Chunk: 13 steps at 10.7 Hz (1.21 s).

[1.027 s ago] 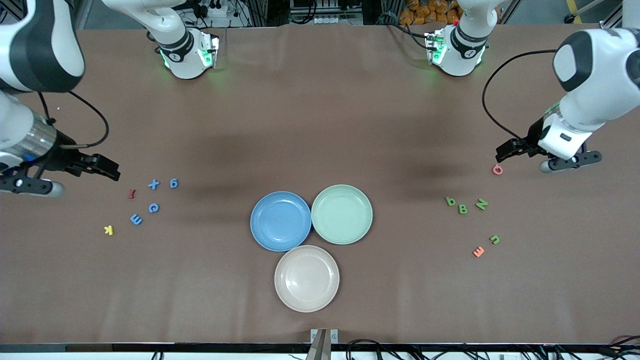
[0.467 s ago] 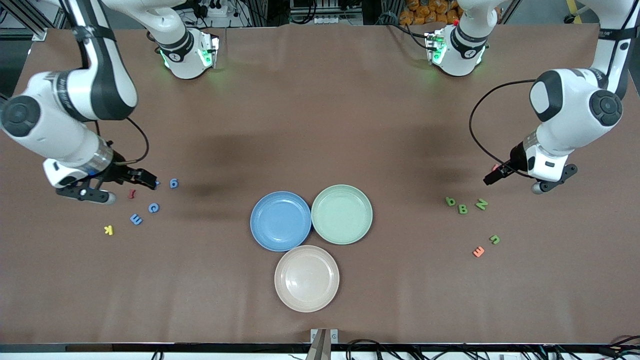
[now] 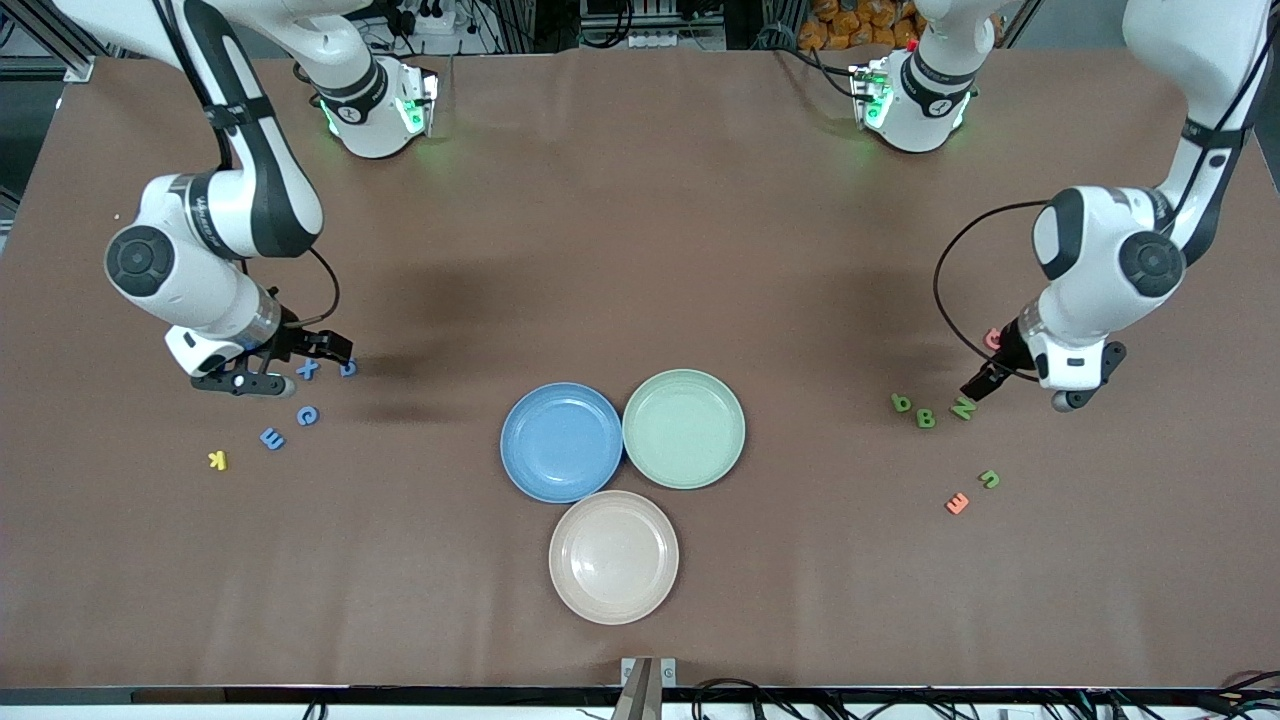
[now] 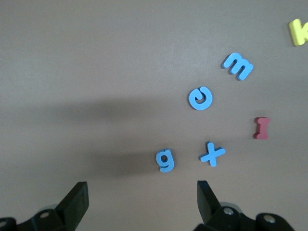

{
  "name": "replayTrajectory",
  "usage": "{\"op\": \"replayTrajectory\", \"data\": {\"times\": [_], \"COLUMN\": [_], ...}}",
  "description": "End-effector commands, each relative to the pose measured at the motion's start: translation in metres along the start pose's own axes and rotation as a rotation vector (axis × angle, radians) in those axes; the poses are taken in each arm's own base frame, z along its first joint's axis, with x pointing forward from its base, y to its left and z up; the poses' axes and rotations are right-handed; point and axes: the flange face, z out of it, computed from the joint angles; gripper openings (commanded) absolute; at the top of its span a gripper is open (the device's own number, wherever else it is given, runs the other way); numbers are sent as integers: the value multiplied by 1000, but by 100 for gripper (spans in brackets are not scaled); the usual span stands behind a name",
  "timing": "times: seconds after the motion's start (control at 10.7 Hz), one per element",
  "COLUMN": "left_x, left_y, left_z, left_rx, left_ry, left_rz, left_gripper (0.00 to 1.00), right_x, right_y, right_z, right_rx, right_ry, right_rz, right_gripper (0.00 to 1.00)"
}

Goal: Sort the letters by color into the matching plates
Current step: 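Grasp the green N with the left gripper while the right gripper grasps the blue g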

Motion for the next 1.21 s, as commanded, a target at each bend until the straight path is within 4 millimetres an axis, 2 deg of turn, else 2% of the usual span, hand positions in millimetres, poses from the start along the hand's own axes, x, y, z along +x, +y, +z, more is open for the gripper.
{"op": "replayTrajectory", "data": {"times": [0.0, 0.19, 0.37, 0.56, 0.75, 1.12], "left_x": [10, 15, 20, 24, 27, 27], "left_y": [10, 7, 15, 20, 24, 26], "left_z": [35, 42, 50, 55, 62, 75], "left_rx": [53, 64, 59, 53, 52, 63], "left_ry": [28, 26, 20, 17, 9, 2], "left_rz": [-78, -84, -137, -171, -173, -158], "left_gripper": [100, 100, 100, 100, 100, 100], "right_x": [-4, -8, -15, -23, -27, -27], "right_y": [-6, -1, 15, 30, 29, 28], "right_z": [25, 54, 80, 92, 106, 117], "right_rx": [4, 13, 45, 62, 69, 72], "right_ry": [5, -2, 4, 12, 18, 35], "right_rz": [-41, -111, -183, -219, -220, -219], "right_gripper": [100, 100, 100, 100, 100, 100]}}
